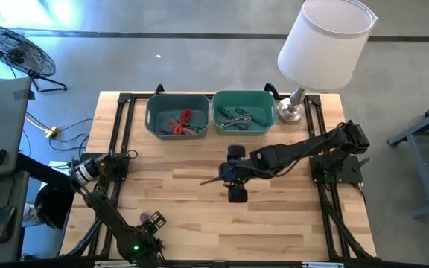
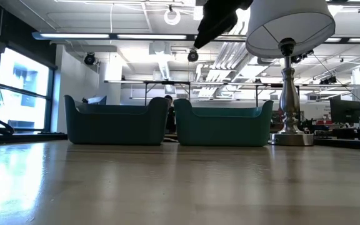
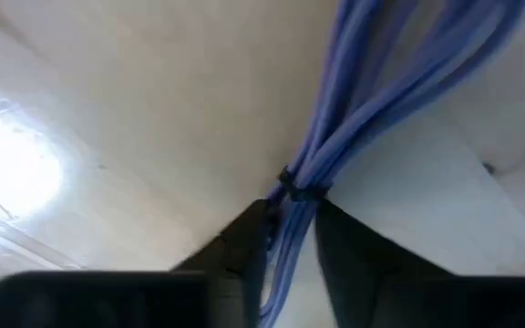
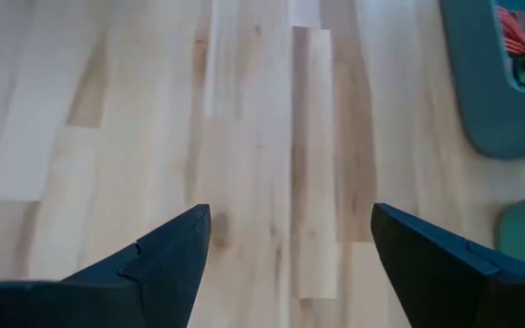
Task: Pick & Place USB Port
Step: Put the purple usb cable into the blue bin
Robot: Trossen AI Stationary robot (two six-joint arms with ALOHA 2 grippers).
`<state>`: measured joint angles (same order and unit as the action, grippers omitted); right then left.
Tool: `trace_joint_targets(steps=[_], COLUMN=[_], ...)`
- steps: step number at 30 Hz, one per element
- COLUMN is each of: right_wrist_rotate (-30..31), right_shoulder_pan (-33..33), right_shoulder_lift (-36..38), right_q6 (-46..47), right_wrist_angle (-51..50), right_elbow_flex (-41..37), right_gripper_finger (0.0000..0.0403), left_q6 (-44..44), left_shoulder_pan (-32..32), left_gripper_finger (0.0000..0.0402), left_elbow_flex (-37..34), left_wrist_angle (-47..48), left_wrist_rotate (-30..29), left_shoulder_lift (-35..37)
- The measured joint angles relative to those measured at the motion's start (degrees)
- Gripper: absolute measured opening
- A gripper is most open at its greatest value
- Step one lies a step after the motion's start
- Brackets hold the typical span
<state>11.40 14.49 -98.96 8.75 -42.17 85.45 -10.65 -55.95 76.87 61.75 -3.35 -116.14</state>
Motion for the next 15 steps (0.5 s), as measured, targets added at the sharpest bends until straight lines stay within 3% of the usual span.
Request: trace_joint_targets(steps=[3,8,10,15], right_wrist_rotate=[0.52,6.03,10.39,19.92], right_shoulder_pan=[1.99,7.13,10.31,18.54], right_shoulder_lift=[0.0,0.32,1.04,4.74], right_q6=[0.22,0.26,0.65,4.72], right_wrist_angle=[-0.02,-3.24,-5.21,-11.01], right_elbow_flex=[0.0,0.0,0.0,-0.02], right_gripper_finger=[0.0291,0.0265,0.0252,0.0223], left_q6=[-2.32,-7.0,-6.95,-1.02], left_shoulder_pan=[1.74,4.59,5.08,5.85], left_gripper_finger=[0.0026,0.0014,0.0009,0.0009], left_elbow_flex=[-1.31,-2.19,-1.87,-1.67], left_wrist_angle=[-0.32,-1.39,-1.39,-8.01], left_wrist_rotate=[0.61,-0.26,-4.8,-28.13], left_shoulder_lift=[0.04,0.13,0.22,2.68])
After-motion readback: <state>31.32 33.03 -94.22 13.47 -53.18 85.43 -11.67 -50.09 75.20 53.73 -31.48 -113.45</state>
